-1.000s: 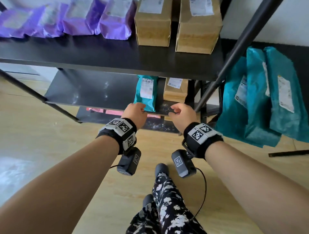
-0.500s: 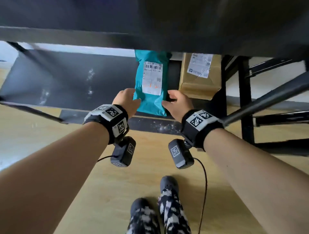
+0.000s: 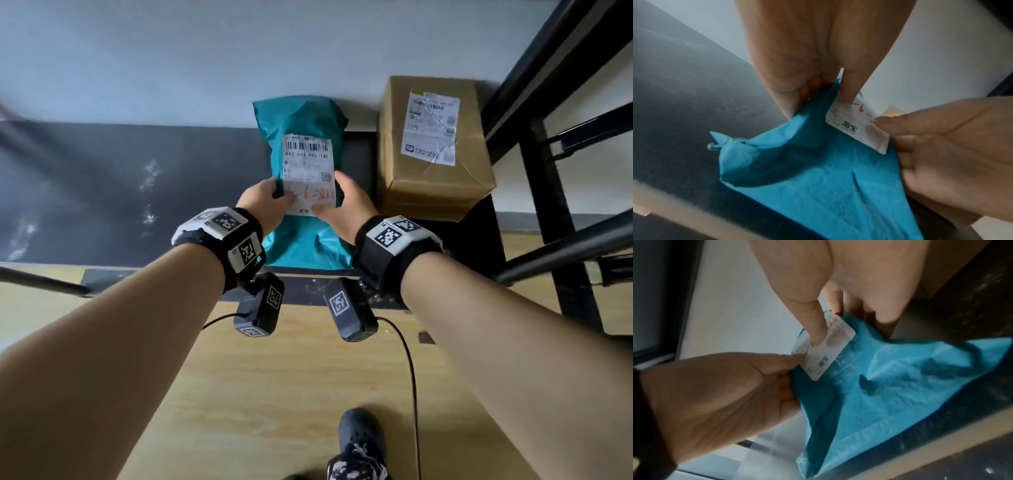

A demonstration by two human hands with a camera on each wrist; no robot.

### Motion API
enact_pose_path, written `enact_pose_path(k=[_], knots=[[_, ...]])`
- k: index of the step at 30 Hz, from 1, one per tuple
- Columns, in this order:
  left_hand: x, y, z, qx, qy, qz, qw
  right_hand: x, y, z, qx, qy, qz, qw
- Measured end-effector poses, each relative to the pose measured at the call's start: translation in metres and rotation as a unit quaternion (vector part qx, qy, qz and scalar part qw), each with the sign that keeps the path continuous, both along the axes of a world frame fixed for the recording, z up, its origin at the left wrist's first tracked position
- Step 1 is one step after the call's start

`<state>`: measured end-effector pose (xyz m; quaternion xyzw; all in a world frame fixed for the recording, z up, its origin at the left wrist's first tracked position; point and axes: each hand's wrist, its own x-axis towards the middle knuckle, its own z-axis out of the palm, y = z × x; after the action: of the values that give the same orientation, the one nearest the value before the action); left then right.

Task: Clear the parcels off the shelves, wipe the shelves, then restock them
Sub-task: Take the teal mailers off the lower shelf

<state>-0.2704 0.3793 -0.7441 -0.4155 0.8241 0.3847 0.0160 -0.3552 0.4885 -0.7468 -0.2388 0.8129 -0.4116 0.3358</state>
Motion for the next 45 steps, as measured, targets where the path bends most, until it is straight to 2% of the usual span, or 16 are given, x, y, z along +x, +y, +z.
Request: enact_pose_path(k=[6, 9, 15, 21, 26, 32, 38, 45], knots=[[0.037, 0.029, 0.044, 0.032, 0.002, 0.004, 0.999, 0.028, 0.032, 0.032, 0.015, -0.038, -0.017, 0.999], [0.064, 0.052, 0.078, 0.055, 0.017, 0.018, 0.998, 0.054, 0.06, 0.064, 0.015, -0.05, -0.021, 0.998], [0.119, 0.104, 0.146, 0.076, -0.008, 0.003, 0.997, 0.112, 0.125, 0.138, 0.021, -0.068, -0.035, 0.997], [0.168, 0.155, 0.21, 0.06, -0.022, -0.078, 0.995, 0.163, 0.183, 0.195, 0.035, -0.042, -0.055, 0.997], [0.187, 0.192, 0.269, 0.042, -0.004, -0.124, 0.991, 0.181, 0.223, 0.243, 0.019, -0.016, -0.093, 0.995], [0.18, 0.226, 0.331, -0.002, 0.037, -0.164, 0.986, 0.179, 0.263, 0.303, -0.024, 0.045, -0.132, 0.99], [0.141, 0.269, 0.383, -0.036, 0.079, -0.245, 0.966, 0.15, 0.314, 0.353, -0.047, 0.094, -0.193, 0.976], [0.062, 0.337, 0.407, -0.037, 0.098, -0.308, 0.946, 0.088, 0.388, 0.388, -0.071, 0.126, -0.238, 0.961]])
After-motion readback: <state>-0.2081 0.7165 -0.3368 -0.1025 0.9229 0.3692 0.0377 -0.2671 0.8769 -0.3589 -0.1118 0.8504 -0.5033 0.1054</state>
